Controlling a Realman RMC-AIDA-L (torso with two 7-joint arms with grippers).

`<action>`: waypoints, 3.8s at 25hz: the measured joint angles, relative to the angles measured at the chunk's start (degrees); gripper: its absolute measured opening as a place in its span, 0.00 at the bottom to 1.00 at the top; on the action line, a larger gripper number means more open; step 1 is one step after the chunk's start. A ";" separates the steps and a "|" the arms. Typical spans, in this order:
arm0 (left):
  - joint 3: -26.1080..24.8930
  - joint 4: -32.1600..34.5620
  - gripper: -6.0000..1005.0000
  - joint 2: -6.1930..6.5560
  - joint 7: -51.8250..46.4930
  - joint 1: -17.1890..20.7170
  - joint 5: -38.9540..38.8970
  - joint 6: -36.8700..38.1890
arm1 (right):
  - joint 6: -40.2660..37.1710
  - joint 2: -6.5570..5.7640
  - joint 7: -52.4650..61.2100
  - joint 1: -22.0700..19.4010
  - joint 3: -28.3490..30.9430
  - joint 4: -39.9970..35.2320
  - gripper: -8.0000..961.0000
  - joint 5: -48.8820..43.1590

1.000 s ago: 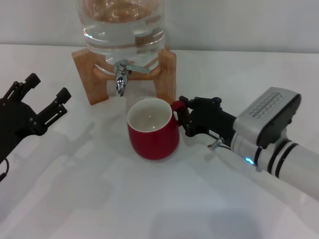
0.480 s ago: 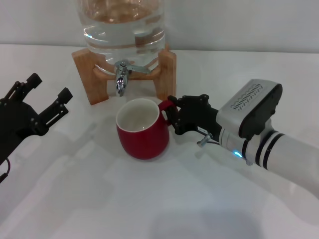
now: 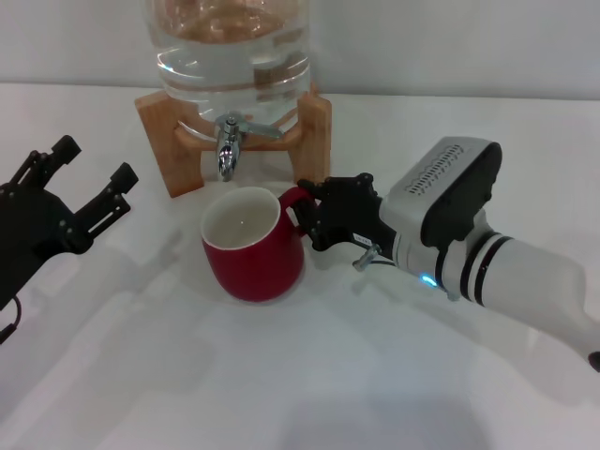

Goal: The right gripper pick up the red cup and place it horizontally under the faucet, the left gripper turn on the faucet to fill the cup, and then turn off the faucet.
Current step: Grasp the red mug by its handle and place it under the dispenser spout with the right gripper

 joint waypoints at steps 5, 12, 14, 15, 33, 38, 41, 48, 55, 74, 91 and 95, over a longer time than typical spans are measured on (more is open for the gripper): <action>0.00 0.52 0.88 0.07 0.02 0.20 0.00 0.00 | 2.02 0.00 0.06 1.04 0.30 0.10 0.16 0.42; 0.00 0.58 0.88 0.09 0.05 0.25 -0.01 0.00 | 4.05 0.00 0.20 2.37 0.62 0.20 0.16 0.67; 0.00 0.58 0.88 0.09 0.05 0.25 -0.01 0.00 | 4.63 0.00 0.25 2.56 0.86 0.21 0.16 0.69; 0.00 0.58 0.88 0.09 0.05 0.25 -0.01 0.00 | 4.96 0.00 0.27 2.61 1.09 0.21 0.16 0.71; 0.00 0.58 0.88 0.18 0.06 -0.02 -0.01 0.00 | 6.49 0.00 2.34 3.10 2.24 0.34 0.16 0.83; 0.00 0.57 0.88 0.18 0.06 -0.02 0.28 -0.01 | 6.60 0.00 2.37 3.85 1.92 1.38 0.16 0.82; 0.00 0.57 0.88 0.18 0.06 -0.06 0.59 -0.01 | 7.02 0.00 2.38 4.25 1.64 1.88 0.16 0.80; 0.00 0.57 0.88 0.09 0.06 -0.14 0.72 -0.01 | 7.97 0.00 2.38 5.36 0.83 2.85 0.16 0.44; 0.00 0.57 0.88 0.13 0.05 -0.21 0.77 -0.01 | 9.30 0.00 2.38 6.46 0.59 2.75 0.16 0.67; 0.00 0.57 0.88 0.14 0.06 0.00 0.79 -0.01 | 9.90 0.00 2.37 6.06 1.54 0.76 0.16 4.25; 0.00 0.57 0.88 0.09 0.06 -0.05 0.78 -0.37 | 9.46 0.00 2.05 5.74 -0.12 0.73 0.15 3.73; 0.00 0.58 0.88 0.09 0.05 -0.11 0.78 -0.44 | 9.46 0.00 2.04 5.74 -0.21 0.73 0.15 3.71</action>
